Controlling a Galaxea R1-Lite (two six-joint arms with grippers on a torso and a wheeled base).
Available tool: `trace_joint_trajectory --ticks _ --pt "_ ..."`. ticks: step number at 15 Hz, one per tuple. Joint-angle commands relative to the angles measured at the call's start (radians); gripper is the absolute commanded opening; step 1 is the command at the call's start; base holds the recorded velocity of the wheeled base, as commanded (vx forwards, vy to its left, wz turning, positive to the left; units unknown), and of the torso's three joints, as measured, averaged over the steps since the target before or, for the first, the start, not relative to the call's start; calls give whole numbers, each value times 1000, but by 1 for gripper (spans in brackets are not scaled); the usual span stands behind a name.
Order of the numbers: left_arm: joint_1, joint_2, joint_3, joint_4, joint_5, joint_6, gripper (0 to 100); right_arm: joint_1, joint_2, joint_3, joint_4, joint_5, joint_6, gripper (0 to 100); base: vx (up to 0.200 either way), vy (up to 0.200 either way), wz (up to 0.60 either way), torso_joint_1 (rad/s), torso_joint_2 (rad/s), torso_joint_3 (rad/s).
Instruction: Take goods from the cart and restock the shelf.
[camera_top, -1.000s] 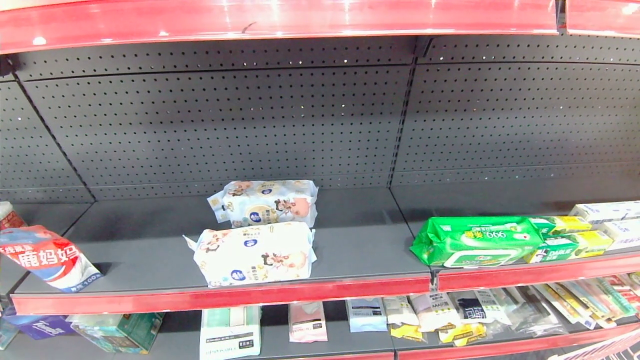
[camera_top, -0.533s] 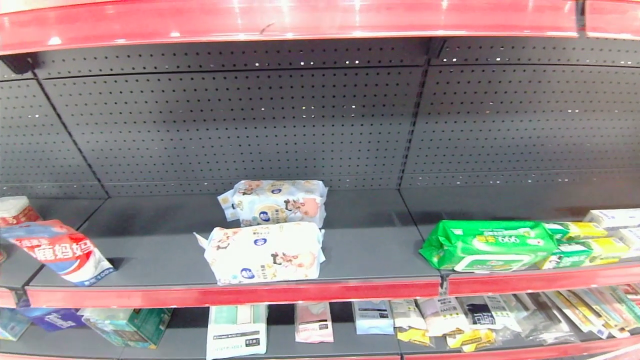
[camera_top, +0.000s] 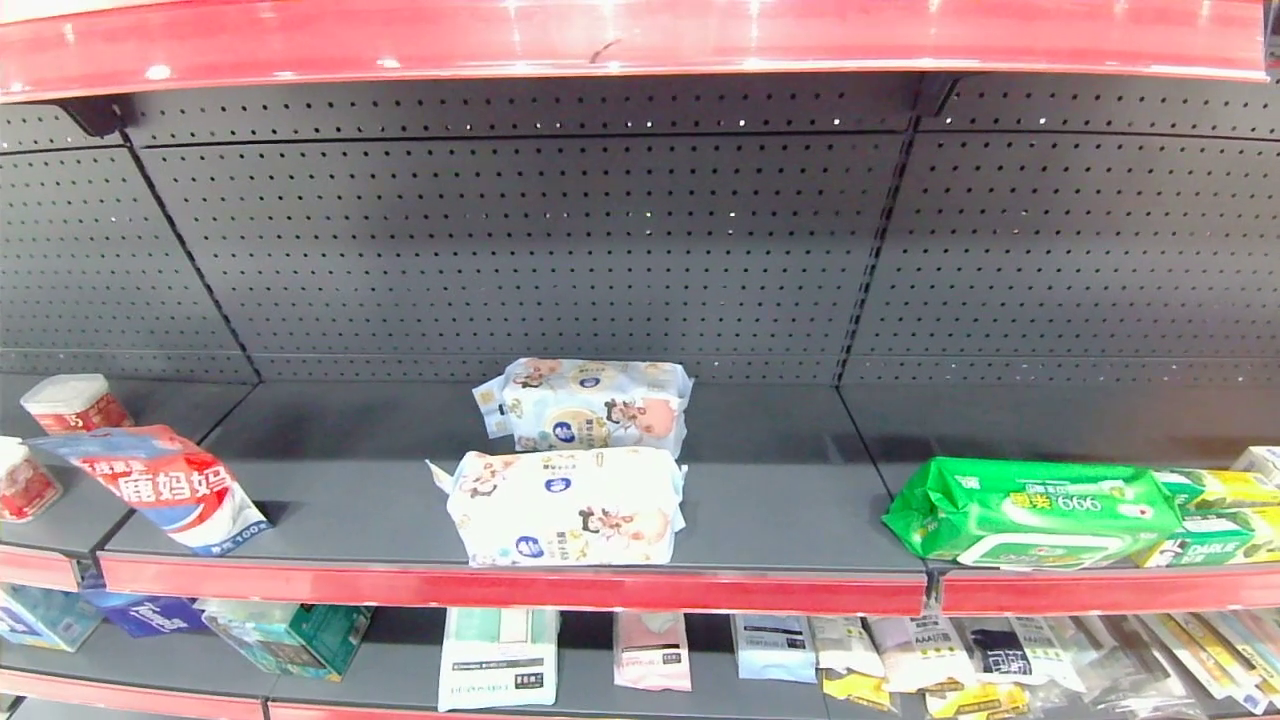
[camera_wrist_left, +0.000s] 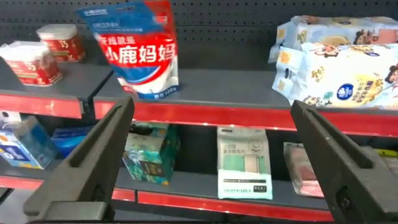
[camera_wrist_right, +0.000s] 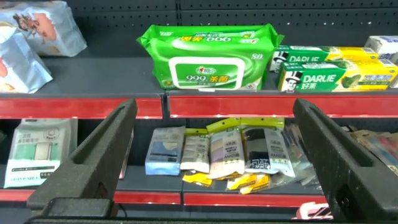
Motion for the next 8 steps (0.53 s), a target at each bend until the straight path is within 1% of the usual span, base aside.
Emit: trace_joint_trajectory --ticks 1,5,6,7,8 --pt "0 2 0 0 2 0 100 0 2 0 0 0 0 100 0 0 0 0 0 0" --pt "0 2 0 -3 -1 0 100 0 2 0 0 -1 1 100 0 0 0 0 0 0" --pt "0 2 0 -5 -21 3 100 0 2 0 0 -1 1 100 0 0 0 0 0 0" --pt "0 2 2 -6 -58 6 100 0 2 0 0 -1 1 100 0 0 0 0 0 0" --pt "-1 2 3 -6 -72 10 100 0 2 0 0 -1 1 100 0 0 0 0 0 0"
